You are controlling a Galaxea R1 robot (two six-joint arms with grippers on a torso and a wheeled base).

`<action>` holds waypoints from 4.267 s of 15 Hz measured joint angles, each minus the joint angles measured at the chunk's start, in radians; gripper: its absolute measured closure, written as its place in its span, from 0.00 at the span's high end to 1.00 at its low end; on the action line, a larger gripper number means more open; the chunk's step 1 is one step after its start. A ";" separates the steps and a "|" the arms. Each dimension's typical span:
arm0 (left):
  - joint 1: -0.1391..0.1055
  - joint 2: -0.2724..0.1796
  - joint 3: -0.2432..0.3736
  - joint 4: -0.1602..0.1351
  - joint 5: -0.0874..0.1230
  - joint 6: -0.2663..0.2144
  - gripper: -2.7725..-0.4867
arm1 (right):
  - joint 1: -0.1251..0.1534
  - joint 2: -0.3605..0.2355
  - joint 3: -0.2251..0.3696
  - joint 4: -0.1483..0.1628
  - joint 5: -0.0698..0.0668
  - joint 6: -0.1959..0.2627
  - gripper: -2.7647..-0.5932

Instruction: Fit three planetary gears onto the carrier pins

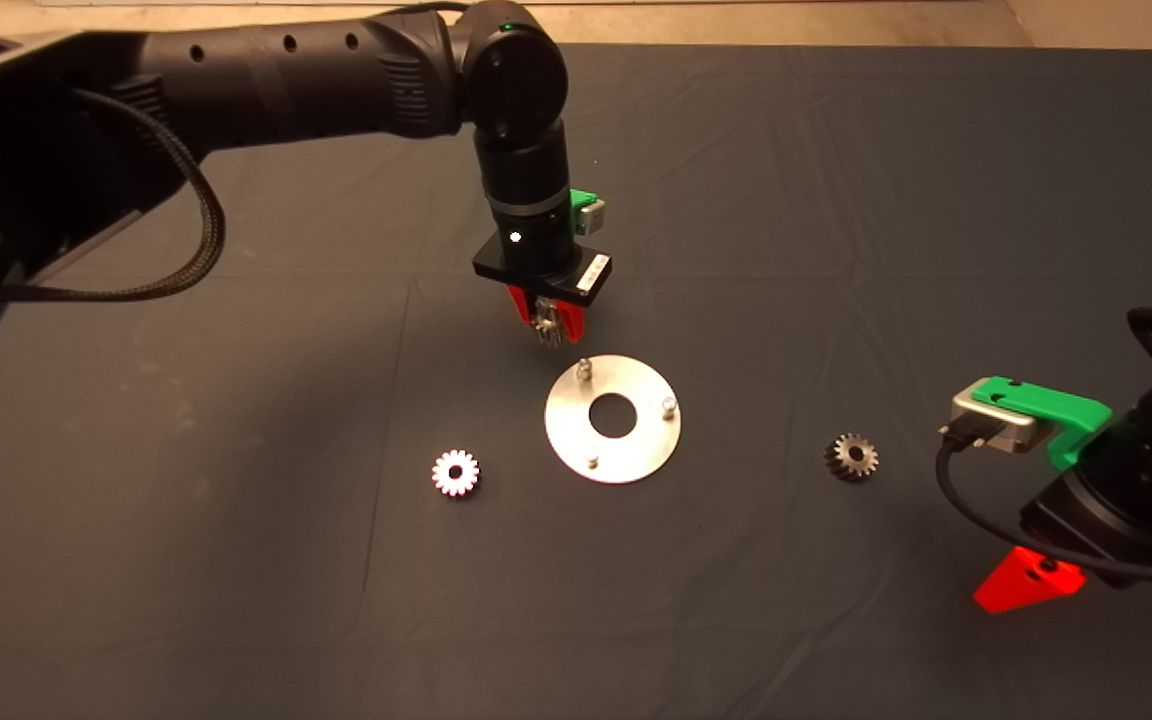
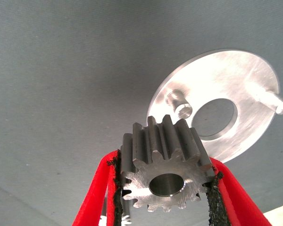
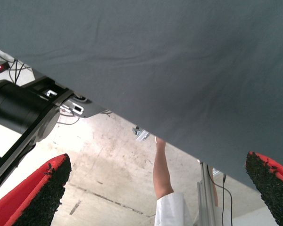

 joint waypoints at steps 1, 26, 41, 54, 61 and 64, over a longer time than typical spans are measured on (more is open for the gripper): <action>0.000 0.001 -0.001 0.000 0.000 -0.007 0.18 | 0.000 -0.002 -0.012 -0.003 0.000 -0.014 1.00; 0.029 0.051 -0.037 0.039 0.001 -0.185 0.17 | -0.034 -0.036 -0.107 -0.060 0.002 -0.117 0.99; 0.080 0.043 -0.008 0.100 0.001 -0.211 0.17 | -0.056 -0.036 -0.088 -0.061 0.002 -0.116 0.99; 0.080 0.061 -0.001 0.137 0.003 -0.270 0.17 | -0.056 -0.036 -0.078 -0.061 0.002 -0.114 0.99; 0.091 0.061 -0.001 0.148 0.006 -0.271 0.17 | -0.056 -0.036 -0.067 -0.061 0.002 -0.111 0.99; 0.092 0.062 -0.001 0.149 0.012 -0.270 0.17 | -0.056 -0.036 -0.067 -0.061 0.002 -0.111 0.99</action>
